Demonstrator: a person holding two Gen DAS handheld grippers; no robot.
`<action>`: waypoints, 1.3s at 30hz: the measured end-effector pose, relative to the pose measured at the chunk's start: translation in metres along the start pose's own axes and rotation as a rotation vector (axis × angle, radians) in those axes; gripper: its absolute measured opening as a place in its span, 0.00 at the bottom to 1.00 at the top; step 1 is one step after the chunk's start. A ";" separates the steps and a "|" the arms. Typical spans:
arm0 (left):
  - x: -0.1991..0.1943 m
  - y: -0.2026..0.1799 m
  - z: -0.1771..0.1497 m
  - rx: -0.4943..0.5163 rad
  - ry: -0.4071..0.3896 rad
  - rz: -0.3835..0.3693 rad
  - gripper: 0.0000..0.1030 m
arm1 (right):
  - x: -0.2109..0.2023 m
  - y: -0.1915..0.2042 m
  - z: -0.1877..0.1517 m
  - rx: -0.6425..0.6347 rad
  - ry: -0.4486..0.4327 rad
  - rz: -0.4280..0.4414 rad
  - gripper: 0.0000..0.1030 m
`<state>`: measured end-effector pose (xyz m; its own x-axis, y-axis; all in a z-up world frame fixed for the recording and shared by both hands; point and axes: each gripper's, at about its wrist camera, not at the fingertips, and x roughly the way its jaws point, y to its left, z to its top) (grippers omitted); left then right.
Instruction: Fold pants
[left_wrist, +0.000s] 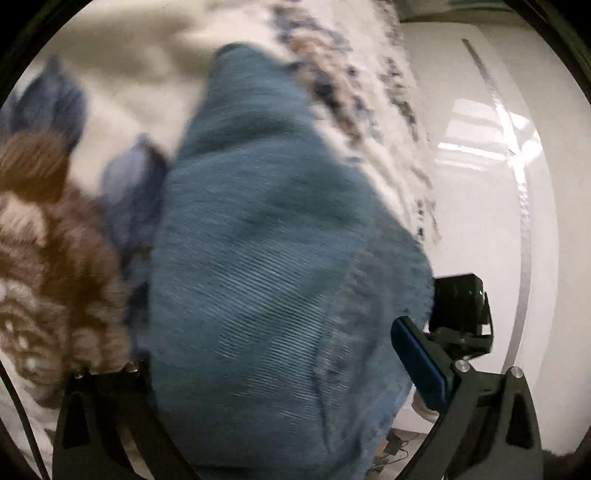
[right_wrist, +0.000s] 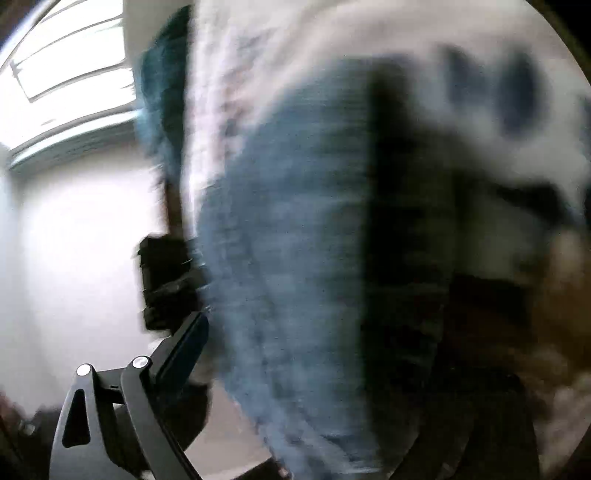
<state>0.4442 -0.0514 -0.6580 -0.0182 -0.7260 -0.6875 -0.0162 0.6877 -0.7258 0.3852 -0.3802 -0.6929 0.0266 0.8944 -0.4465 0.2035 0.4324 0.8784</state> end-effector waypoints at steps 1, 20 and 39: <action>0.002 -0.004 -0.001 0.020 0.006 0.015 0.99 | 0.004 0.001 0.001 -0.026 0.025 -0.054 0.92; -0.050 -0.060 0.025 0.087 -0.065 -0.002 0.99 | 0.009 0.085 0.009 -0.145 0.004 -0.107 0.46; -0.068 -0.082 0.312 0.224 -0.151 0.029 0.99 | -0.035 0.182 0.287 -0.274 -0.149 -0.171 0.46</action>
<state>0.7589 -0.0586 -0.5596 0.1336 -0.7097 -0.6917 0.2038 0.7027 -0.6817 0.7025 -0.3653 -0.5670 0.1617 0.7889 -0.5929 -0.0525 0.6068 0.7931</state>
